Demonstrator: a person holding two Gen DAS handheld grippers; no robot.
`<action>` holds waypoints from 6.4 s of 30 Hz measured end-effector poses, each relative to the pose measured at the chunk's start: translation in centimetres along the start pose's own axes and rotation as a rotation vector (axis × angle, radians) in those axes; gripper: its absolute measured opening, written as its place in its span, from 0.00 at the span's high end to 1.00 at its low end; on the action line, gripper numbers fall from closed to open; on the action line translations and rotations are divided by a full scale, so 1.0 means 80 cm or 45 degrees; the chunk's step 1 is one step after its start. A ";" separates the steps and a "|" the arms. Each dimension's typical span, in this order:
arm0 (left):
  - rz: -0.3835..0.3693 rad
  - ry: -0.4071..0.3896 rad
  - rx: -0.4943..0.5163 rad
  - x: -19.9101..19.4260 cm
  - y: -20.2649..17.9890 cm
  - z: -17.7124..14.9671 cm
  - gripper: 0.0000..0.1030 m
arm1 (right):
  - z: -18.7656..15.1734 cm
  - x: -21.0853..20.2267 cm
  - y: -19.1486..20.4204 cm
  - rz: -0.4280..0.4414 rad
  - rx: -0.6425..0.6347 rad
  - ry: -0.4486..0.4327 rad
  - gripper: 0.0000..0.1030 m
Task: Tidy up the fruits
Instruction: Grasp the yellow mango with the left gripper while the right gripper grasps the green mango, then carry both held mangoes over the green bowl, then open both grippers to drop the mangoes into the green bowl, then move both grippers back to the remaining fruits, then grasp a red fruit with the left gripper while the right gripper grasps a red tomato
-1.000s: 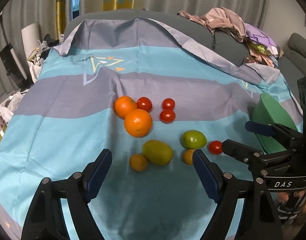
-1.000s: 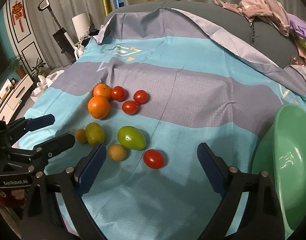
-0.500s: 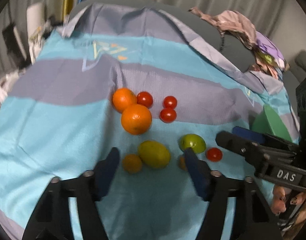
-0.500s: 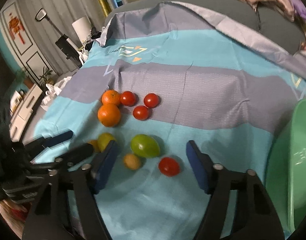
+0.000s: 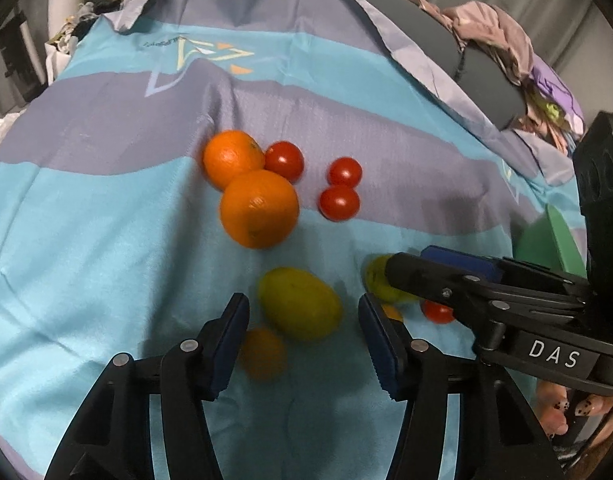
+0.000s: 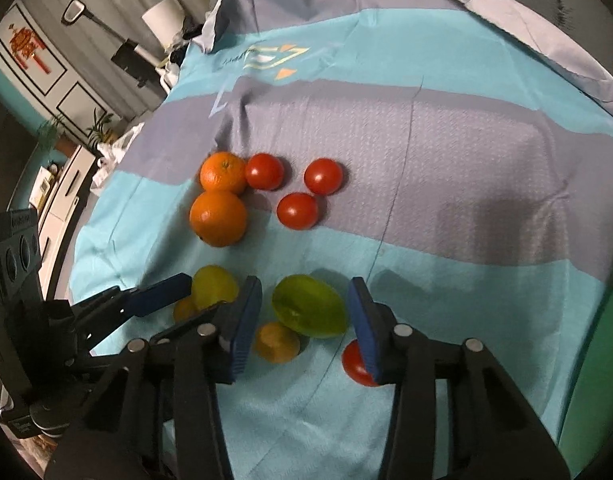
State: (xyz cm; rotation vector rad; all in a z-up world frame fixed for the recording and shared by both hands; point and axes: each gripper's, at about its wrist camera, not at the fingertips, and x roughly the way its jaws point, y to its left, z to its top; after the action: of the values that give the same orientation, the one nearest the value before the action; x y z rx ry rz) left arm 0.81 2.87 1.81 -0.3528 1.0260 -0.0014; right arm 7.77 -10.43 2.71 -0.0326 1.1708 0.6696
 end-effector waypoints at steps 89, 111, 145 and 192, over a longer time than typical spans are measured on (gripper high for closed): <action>-0.286 0.068 0.755 0.041 -0.366 -0.014 0.57 | -0.119 -0.224 -0.240 -0.541 0.679 -0.455 0.59; -0.269 0.101 0.750 0.052 -0.368 -0.018 0.57 | -0.117 -0.216 -0.242 -0.601 0.675 -0.411 0.58; 0.006 -0.098 0.129 -0.046 -0.061 0.042 0.36 | -0.064 -0.178 -0.096 -0.445 0.218 -0.471 0.35; 0.280 0.136 0.272 0.083 -0.028 0.126 0.64 | -0.041 -0.010 -0.021 -0.233 -0.064 -0.073 0.71</action>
State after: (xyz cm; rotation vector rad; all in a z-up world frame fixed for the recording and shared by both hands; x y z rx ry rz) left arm 13.05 2.56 1.63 -0.0448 1.1550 0.0679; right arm 5.68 -13.35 1.51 -0.1602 1.0814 0.5345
